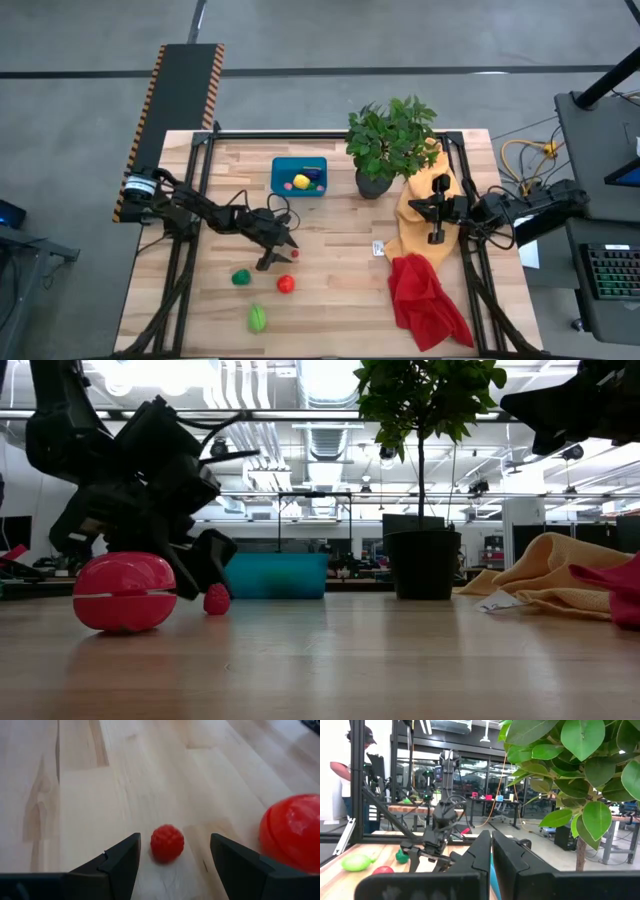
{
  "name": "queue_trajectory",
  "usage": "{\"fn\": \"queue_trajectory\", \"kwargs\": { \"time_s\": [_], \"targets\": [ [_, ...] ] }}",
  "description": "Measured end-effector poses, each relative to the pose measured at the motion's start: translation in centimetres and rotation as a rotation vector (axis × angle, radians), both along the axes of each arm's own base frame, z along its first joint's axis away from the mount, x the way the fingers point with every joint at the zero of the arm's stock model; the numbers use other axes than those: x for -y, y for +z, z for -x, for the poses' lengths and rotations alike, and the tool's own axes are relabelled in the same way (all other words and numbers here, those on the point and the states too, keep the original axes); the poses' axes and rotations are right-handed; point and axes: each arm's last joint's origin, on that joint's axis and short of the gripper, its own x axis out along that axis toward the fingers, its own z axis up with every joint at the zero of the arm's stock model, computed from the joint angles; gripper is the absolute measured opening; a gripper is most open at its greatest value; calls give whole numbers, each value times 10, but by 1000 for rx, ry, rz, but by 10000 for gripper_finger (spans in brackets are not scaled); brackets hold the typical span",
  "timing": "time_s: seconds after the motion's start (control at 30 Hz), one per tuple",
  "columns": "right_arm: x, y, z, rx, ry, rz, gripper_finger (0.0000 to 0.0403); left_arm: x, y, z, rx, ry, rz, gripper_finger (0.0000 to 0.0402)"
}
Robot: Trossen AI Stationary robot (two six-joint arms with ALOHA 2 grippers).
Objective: Pick and placing Produce into tupperware
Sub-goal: Put the raspberry into the bin
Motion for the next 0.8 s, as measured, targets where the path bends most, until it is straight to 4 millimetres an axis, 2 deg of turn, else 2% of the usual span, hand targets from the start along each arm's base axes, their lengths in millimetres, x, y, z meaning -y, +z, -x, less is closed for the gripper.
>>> {"fn": "queue_trajectory", "kwargs": {
  "time_s": [0.4, 0.5, 0.8],
  "targets": [
    [0, 0, 0, 1, 0, 0, 9, 1, -9, -5, 10, -2, 0, 221],
    [0, 0, 0, 0, 0, 0, 9, 0, -9, -6, 10, 1, -3, 201],
    [0, 0, 0, 0, 0, 0, 9, 1, -8, -5, 7, -2, -2, 105]
  ]
}}
